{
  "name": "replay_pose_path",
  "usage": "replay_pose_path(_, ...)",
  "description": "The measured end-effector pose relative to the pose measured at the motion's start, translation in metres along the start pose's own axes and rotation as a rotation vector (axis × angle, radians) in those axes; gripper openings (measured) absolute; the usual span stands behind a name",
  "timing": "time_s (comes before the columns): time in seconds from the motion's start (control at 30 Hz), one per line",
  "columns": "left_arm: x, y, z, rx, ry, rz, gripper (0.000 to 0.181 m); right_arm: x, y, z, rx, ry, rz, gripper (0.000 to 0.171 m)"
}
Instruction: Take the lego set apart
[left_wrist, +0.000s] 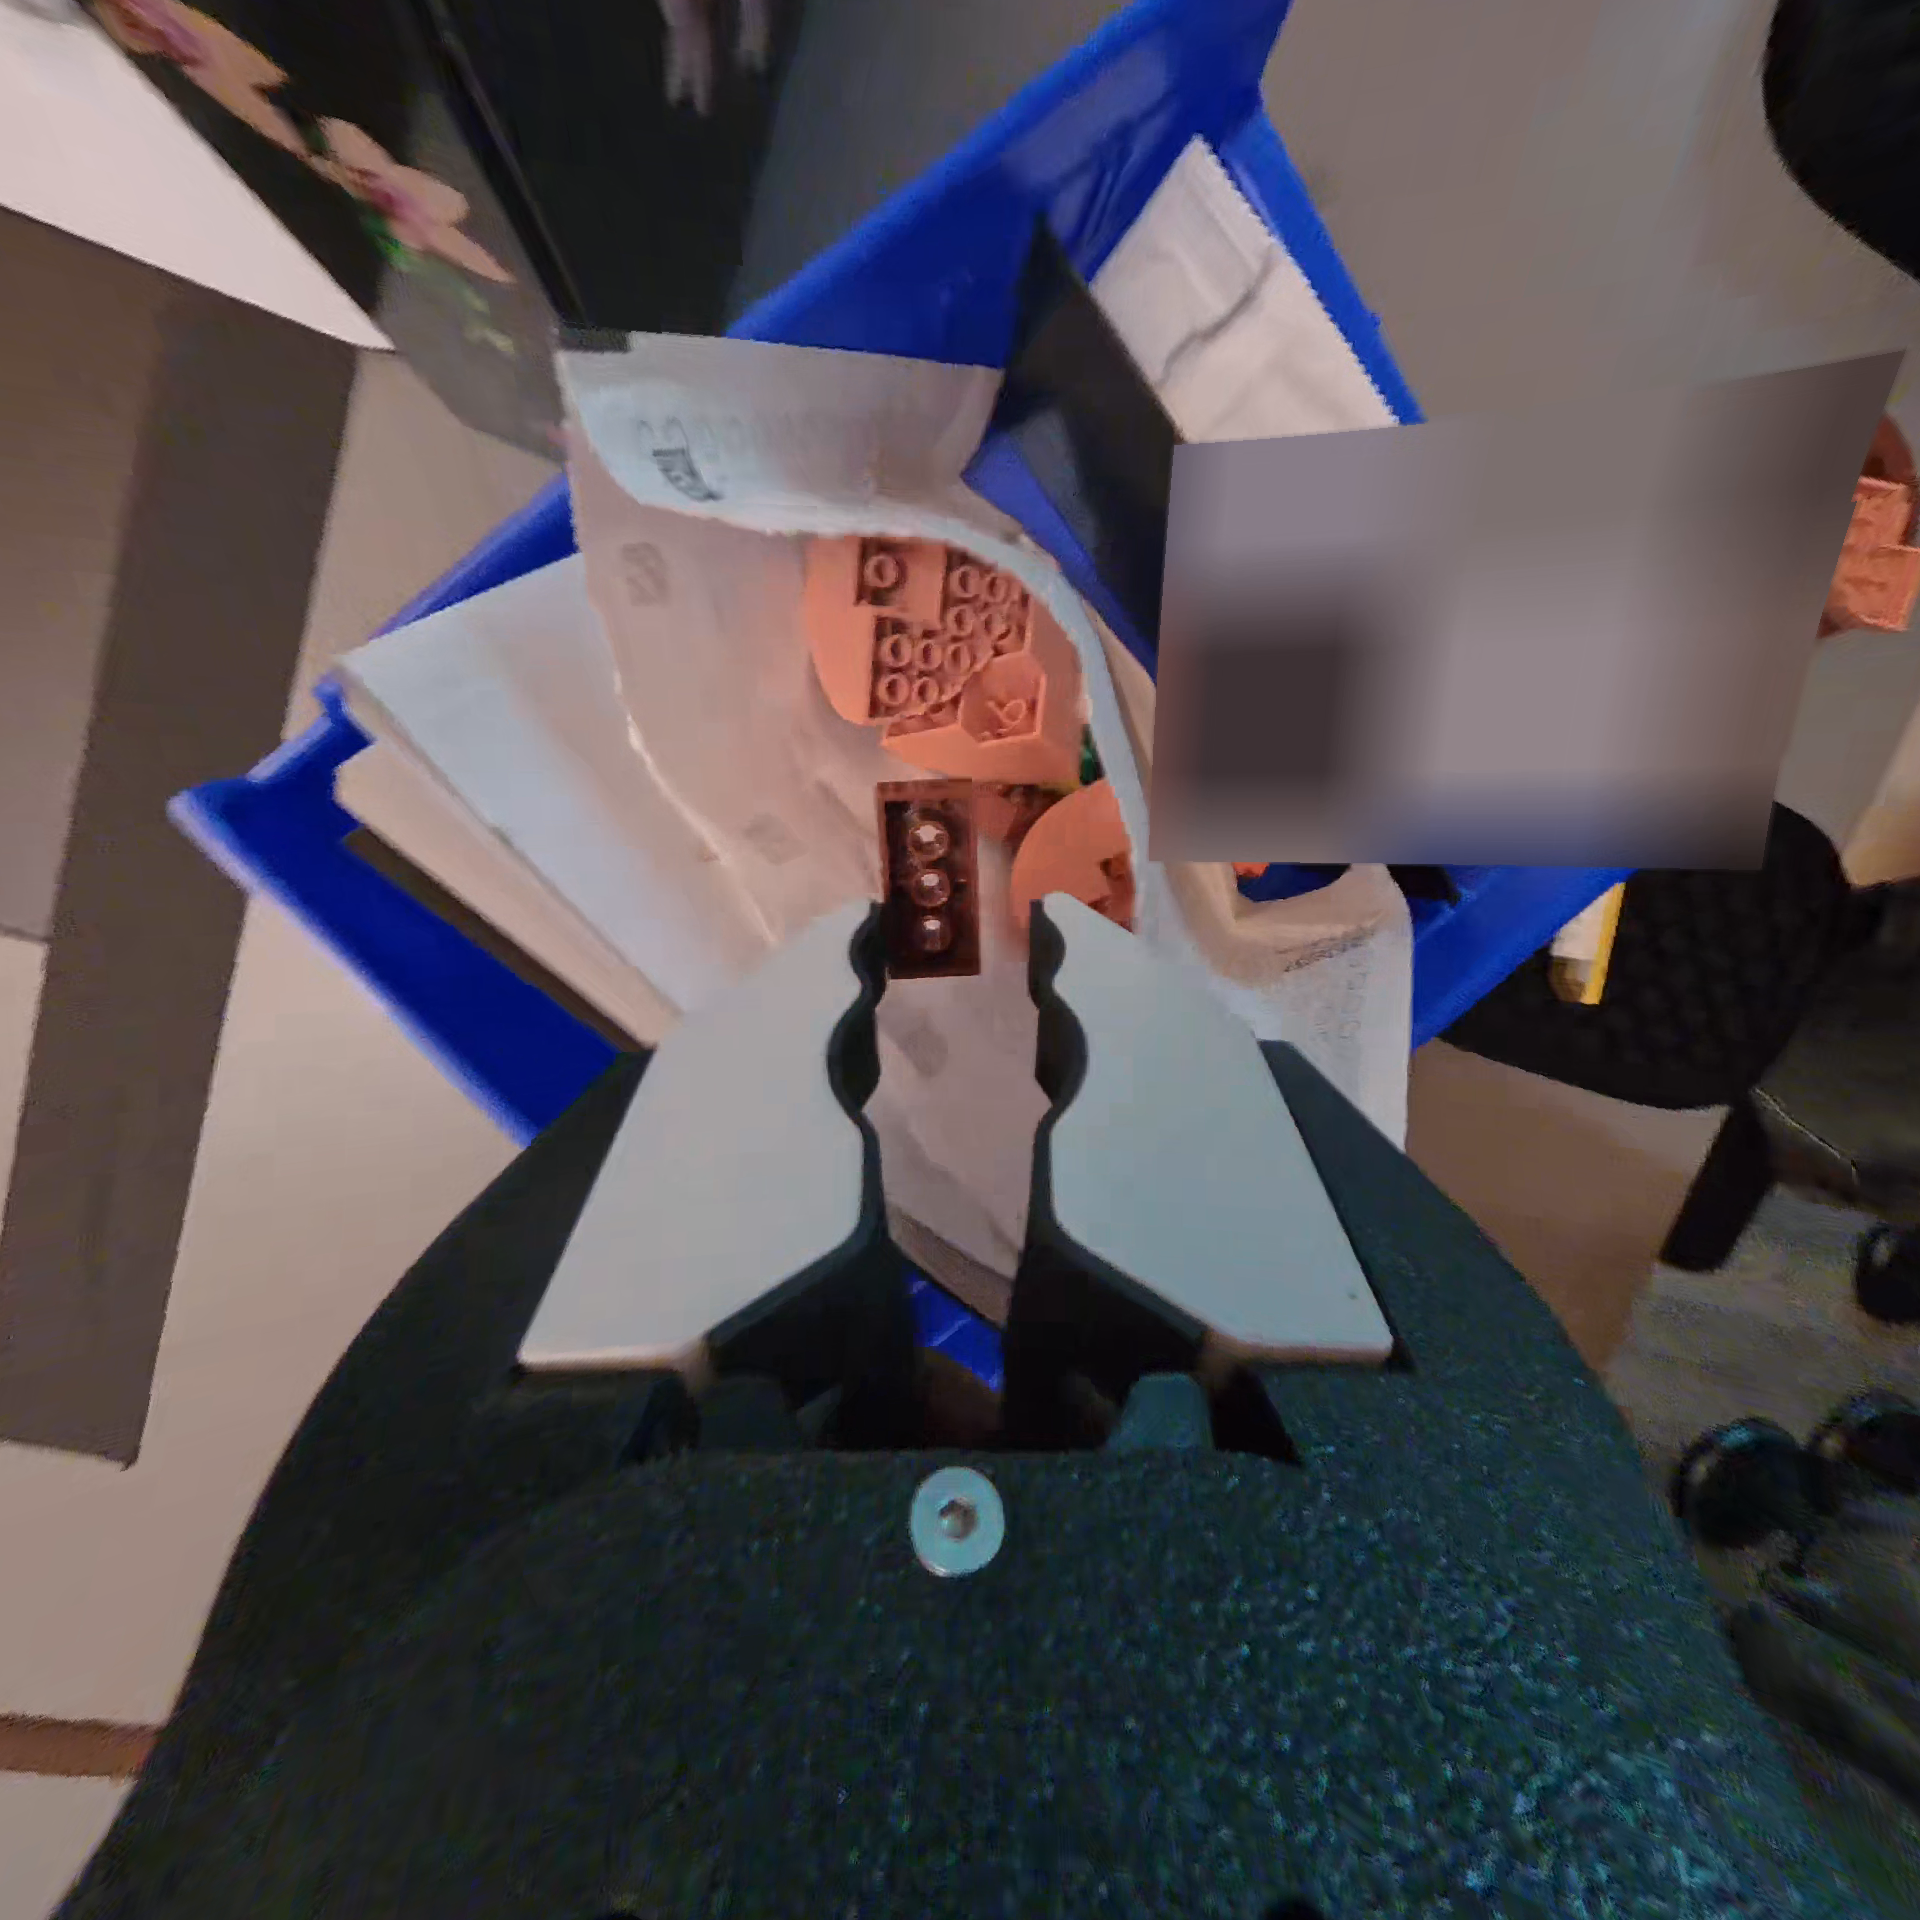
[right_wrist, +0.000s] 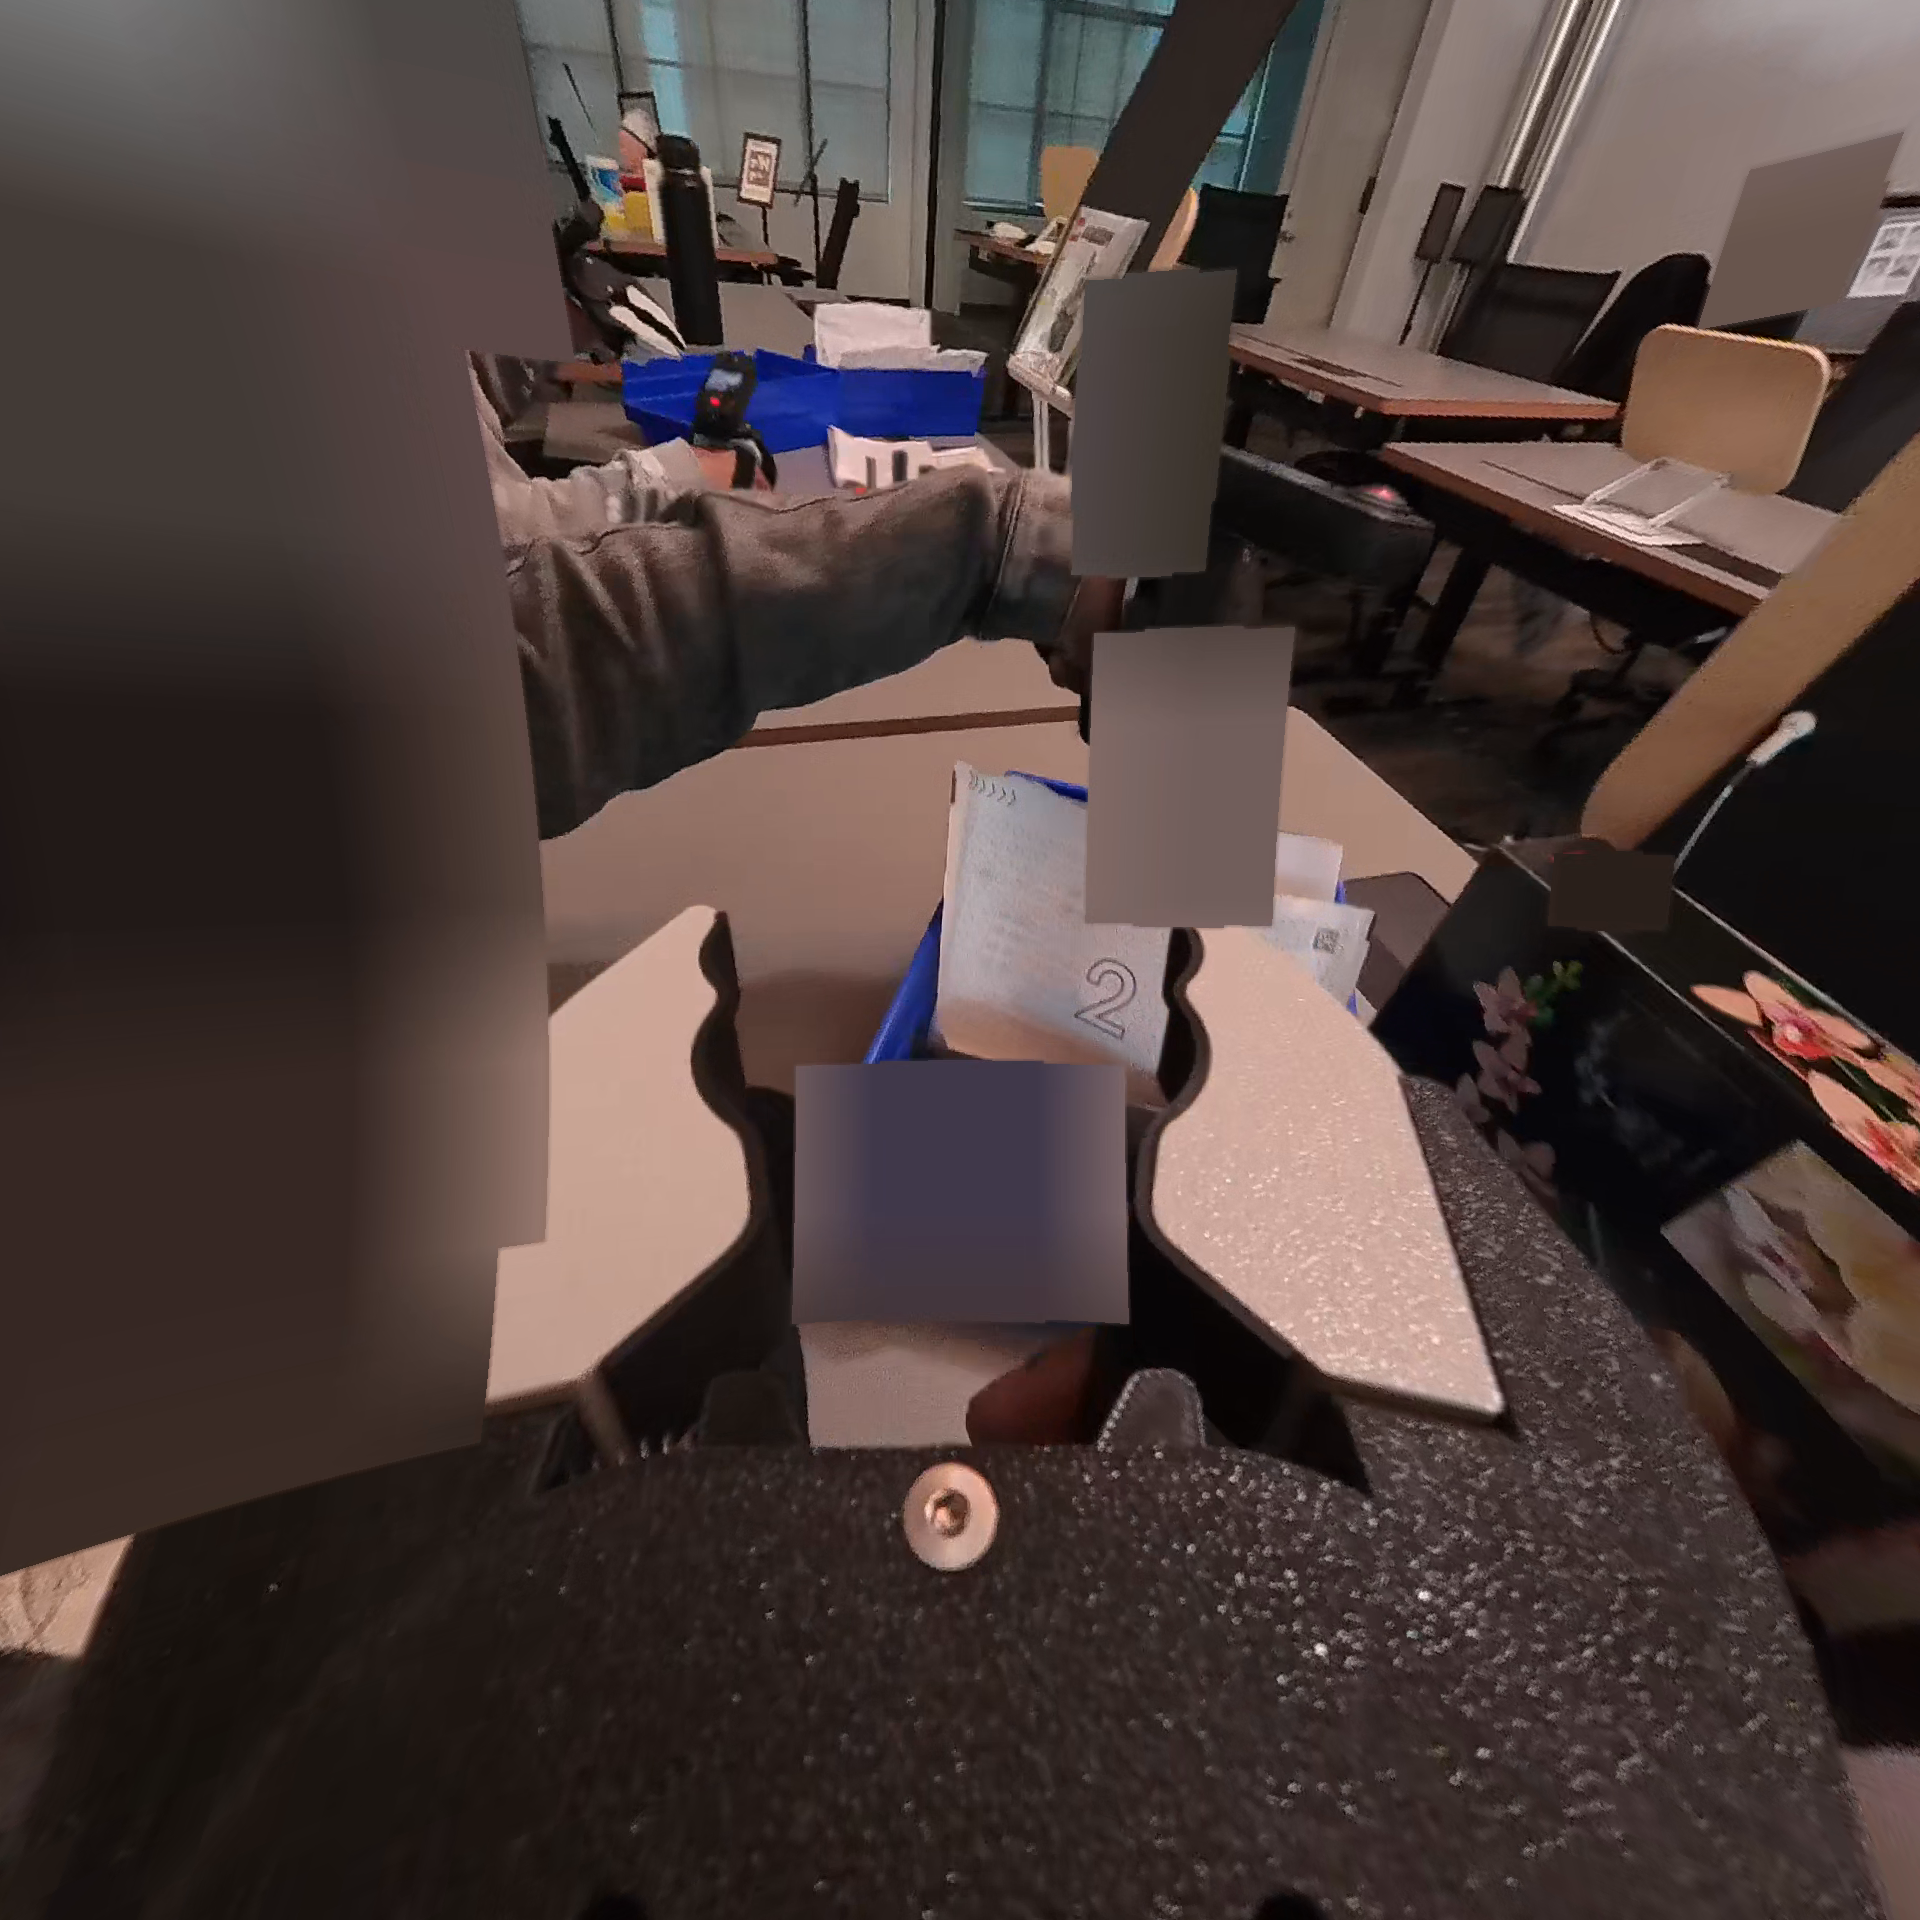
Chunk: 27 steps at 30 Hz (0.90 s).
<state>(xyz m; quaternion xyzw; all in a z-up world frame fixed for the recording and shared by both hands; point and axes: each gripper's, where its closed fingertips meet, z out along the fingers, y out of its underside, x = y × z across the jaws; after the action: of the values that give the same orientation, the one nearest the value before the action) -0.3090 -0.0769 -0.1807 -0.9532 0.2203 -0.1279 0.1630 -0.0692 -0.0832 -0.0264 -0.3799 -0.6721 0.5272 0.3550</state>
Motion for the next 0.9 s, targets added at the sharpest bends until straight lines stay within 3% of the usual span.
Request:
replay_pose_path(0.3, 0.001, -0.004, -0.017, 0.002, -0.072, 0.022, 0.056, 0.001, 0.034, -0.043, -0.034, 0.114, -0.033, 0.079)
replay_pose_path(0.37, 0.003, -0.017, -0.027, 0.113, -0.129, 0.038, 0.052, -0.003, 0.046, -0.047, -0.050, 0.105, -0.026, 0.077)
replay_pose_path(0.47, 0.022, -0.049, -0.049, 0.404, -0.240, 0.118, 0.048, -0.013, 0.089, -0.049, -0.180, 0.032, 0.019, 0.075)
replay_pose_path(0.57, 0.064, -0.059, -0.052, 0.565, -0.289, 0.193, 0.059, -0.038, 0.138, -0.041, -0.290, -0.137, 0.083, 0.077)
replay_pose_path(0.63, 0.103, -0.059, -0.043, 0.624, -0.291, 0.229, 0.070, -0.054, 0.168, -0.030, -0.349, -0.209, 0.072, 0.082)
replay_pose_path(0.73, 0.171, -0.057, -0.013, 0.703, -0.257, 0.267, 0.068, -0.074, 0.203, -0.013, -0.415, -0.301, -0.031, 0.082)
replay_pose_path(0.8, 0.214, -0.052, 0.022, 0.719, -0.202, 0.268, 0.065, -0.080, 0.219, -0.003, -0.447, -0.352, -0.100, 0.079)
replay_pose_path(0.9, 0.261, -0.043, 0.085, 0.670, -0.127, 0.254, 0.071, -0.090, 0.239, 0.008, -0.529, -0.411, -0.033, 0.079)
